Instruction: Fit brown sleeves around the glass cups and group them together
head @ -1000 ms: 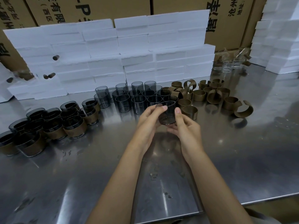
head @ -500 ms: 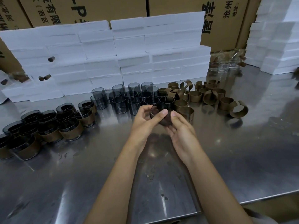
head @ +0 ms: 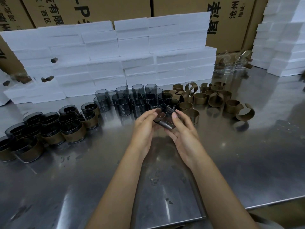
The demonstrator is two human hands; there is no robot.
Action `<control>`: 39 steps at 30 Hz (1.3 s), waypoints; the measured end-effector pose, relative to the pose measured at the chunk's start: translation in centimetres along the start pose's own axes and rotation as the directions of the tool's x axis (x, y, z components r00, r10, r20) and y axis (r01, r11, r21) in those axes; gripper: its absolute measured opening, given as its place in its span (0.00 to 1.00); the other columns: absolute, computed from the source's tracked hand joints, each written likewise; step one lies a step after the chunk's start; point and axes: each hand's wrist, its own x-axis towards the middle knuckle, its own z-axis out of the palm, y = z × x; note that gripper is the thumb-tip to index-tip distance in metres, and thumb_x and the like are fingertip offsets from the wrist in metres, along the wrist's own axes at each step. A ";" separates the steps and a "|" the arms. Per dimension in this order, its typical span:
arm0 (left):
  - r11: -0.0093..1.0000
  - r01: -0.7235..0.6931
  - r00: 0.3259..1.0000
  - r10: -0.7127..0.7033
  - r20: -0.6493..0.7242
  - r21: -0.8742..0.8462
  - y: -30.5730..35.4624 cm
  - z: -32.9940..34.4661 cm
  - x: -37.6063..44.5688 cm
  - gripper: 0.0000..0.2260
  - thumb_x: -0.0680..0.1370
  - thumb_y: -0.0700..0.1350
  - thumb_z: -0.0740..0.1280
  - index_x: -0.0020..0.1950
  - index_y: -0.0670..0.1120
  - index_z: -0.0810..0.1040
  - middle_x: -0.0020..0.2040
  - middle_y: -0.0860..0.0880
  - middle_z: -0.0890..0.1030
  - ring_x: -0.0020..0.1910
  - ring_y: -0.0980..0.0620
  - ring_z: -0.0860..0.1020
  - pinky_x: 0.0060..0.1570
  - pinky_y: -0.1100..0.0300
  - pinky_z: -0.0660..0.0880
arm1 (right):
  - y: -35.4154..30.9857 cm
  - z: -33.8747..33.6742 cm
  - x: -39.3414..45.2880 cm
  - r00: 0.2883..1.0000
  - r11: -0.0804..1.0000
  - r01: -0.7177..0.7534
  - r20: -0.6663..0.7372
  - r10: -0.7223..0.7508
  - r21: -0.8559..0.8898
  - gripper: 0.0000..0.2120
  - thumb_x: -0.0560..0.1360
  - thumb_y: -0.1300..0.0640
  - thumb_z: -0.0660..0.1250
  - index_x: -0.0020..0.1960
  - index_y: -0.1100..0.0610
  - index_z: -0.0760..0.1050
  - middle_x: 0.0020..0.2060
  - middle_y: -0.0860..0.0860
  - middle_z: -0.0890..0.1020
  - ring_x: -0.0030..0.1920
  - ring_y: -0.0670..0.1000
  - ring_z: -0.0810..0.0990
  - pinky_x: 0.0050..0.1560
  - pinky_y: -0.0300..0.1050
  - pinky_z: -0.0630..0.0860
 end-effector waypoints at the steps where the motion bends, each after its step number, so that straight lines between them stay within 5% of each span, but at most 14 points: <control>1: 1.000 0.013 1.000 -0.013 0.019 -0.010 0.1 0.0 0.0 0.12 0.84 0.36 0.59 0.59 0.40 0.83 0.50 0.45 0.87 0.48 0.51 0.85 0.46 0.61 0.82 | 0.0 0.0 0.1 1.000 1.000 0.008 -0.002 -0.008 0.008 0.18 0.81 0.56 0.68 0.70 0.55 0.74 0.64 0.58 0.82 0.62 0.54 0.84 0.66 0.51 0.78; 4: 0.999 0.034 0.998 -0.033 0.063 -0.014 0.3 0.1 -0.1 0.16 0.83 0.34 0.57 0.64 0.38 0.81 0.54 0.43 0.86 0.49 0.52 0.85 0.52 0.58 0.82 | 0.1 0.0 0.3 0.999 0.999 0.029 -0.017 -0.028 0.029 0.18 0.81 0.56 0.68 0.70 0.57 0.73 0.65 0.58 0.82 0.64 0.55 0.83 0.62 0.47 0.81; 7: 1.000 0.013 0.993 -0.014 0.121 0.007 0.3 0.4 -0.5 0.11 0.84 0.40 0.61 0.58 0.43 0.82 0.48 0.47 0.85 0.45 0.55 0.84 0.46 0.61 0.81 | 0.2 0.0 0.2 0.998 0.999 0.048 -0.046 -0.047 0.016 0.20 0.79 0.55 0.70 0.68 0.59 0.72 0.63 0.60 0.82 0.63 0.57 0.83 0.55 0.45 0.83; 11: 0.997 -0.025 0.988 0.015 0.152 0.068 0.4 0.8 -1.0 0.15 0.81 0.48 0.71 0.64 0.42 0.81 0.56 0.40 0.85 0.52 0.47 0.83 0.56 0.51 0.81 | 0.5 0.1 0.0 0.988 0.987 0.109 -0.097 -0.121 -0.118 0.28 0.68 0.46 0.78 0.64 0.54 0.75 0.54 0.58 0.85 0.56 0.57 0.86 0.55 0.52 0.83; 13: 1.000 -0.021 0.995 0.019 0.096 0.019 0.2 0.9 -0.9 0.20 0.79 0.48 0.73 0.69 0.44 0.77 0.57 0.41 0.85 0.52 0.47 0.84 0.57 0.50 0.82 | 0.5 0.0 0.0 0.977 0.966 0.140 -0.126 -0.170 -0.216 0.24 0.70 0.45 0.79 0.62 0.49 0.76 0.53 0.59 0.85 0.52 0.53 0.87 0.53 0.50 0.83; 16: 0.997 -0.073 0.997 0.073 0.038 0.001 0.0 0.8 -0.6 0.15 0.81 0.45 0.70 0.67 0.45 0.76 0.45 0.52 0.87 0.44 0.51 0.85 0.44 0.55 0.84 | 0.6 -0.3 0.2 0.965 0.939 0.183 -0.128 -0.228 -0.292 0.18 0.73 0.47 0.78 0.59 0.46 0.77 0.53 0.60 0.83 0.47 0.50 0.85 0.47 0.43 0.81; 18: 0.997 -0.070 0.997 0.070 0.006 -0.022 0.1 0.6 -0.7 0.11 0.83 0.45 0.67 0.66 0.46 0.76 0.45 0.52 0.86 0.43 0.51 0.85 0.39 0.56 0.83 | 0.7 -0.3 0.2 0.966 0.923 0.196 -0.093 -0.239 -0.331 0.15 0.75 0.49 0.77 0.59 0.43 0.78 0.49 0.56 0.81 0.44 0.48 0.84 0.45 0.41 0.80; 22: 0.998 -0.025 0.995 0.030 0.094 -0.063 0.2 0.8 -0.9 0.21 0.77 0.51 0.73 0.67 0.44 0.76 0.55 0.43 0.84 0.51 0.47 0.84 0.50 0.43 0.84 | 0.7 -0.3 0.2 0.947 0.869 0.266 -0.054 -0.316 -0.416 0.13 0.75 0.55 0.76 0.56 0.44 0.77 0.41 0.48 0.73 0.37 0.40 0.75 0.41 0.35 0.75; 24: 0.997 0.030 0.990 -0.019 0.142 -0.077 0.0 1.0 -1.1 0.24 0.74 0.49 0.75 0.68 0.44 0.76 0.58 0.40 0.82 0.54 0.47 0.82 0.50 0.45 0.84 | 0.6 -0.5 0.3 0.931 0.833 0.302 -0.044 -0.362 -0.464 0.12 0.76 0.59 0.75 0.55 0.47 0.77 0.36 0.48 0.71 0.34 0.39 0.71 0.39 0.34 0.73; 28: 0.989 0.100 0.987 -0.085 0.140 -0.105 -0.1 0.8 -0.9 0.21 0.77 0.46 0.75 0.67 0.43 0.77 0.64 0.35 0.81 0.57 0.40 0.83 0.49 0.51 0.84 | 0.4 -0.6 0.3 0.917 0.801 0.338 -0.021 -0.399 -0.494 0.09 0.79 0.64 0.70 0.56 0.53 0.78 0.36 0.56 0.78 0.38 0.47 0.79 0.43 0.42 0.78; 30: 0.990 0.123 0.980 -0.110 0.166 -0.071 -0.2 0.7 -0.8 0.22 0.77 0.52 0.73 0.67 0.41 0.79 0.61 0.35 0.83 0.62 0.38 0.82 0.52 0.50 0.84 | 0.6 -0.5 0.4 0.893 0.767 0.381 -0.010 -0.450 -0.516 0.08 0.80 0.63 0.70 0.54 0.52 0.77 0.34 0.47 0.81 0.36 0.42 0.81 0.40 0.36 0.77; 36: 0.970 0.232 0.955 -0.212 0.206 -0.076 0.0 0.5 -0.5 0.21 0.83 0.58 0.64 0.63 0.42 0.81 0.47 0.43 0.86 0.39 0.52 0.85 0.34 0.60 0.80 | 1.1 -0.2 -0.3 0.844 0.542 0.389 0.051 -0.535 -0.745 0.25 0.70 0.44 0.79 0.52 0.53 0.67 0.33 0.26 0.74 0.33 0.34 0.74 0.35 0.28 0.68; 39: 0.964 0.260 0.946 -0.243 0.212 -0.055 -0.1 0.4 -0.4 0.14 0.84 0.54 0.65 0.56 0.43 0.81 0.42 0.45 0.83 0.35 0.52 0.82 0.33 0.59 0.79 | 1.0 -0.2 -0.4 0.830 0.476 0.368 0.052 -0.555 -0.798 0.25 0.72 0.41 0.77 0.50 0.55 0.66 0.29 0.38 0.74 0.31 0.38 0.72 0.32 0.31 0.67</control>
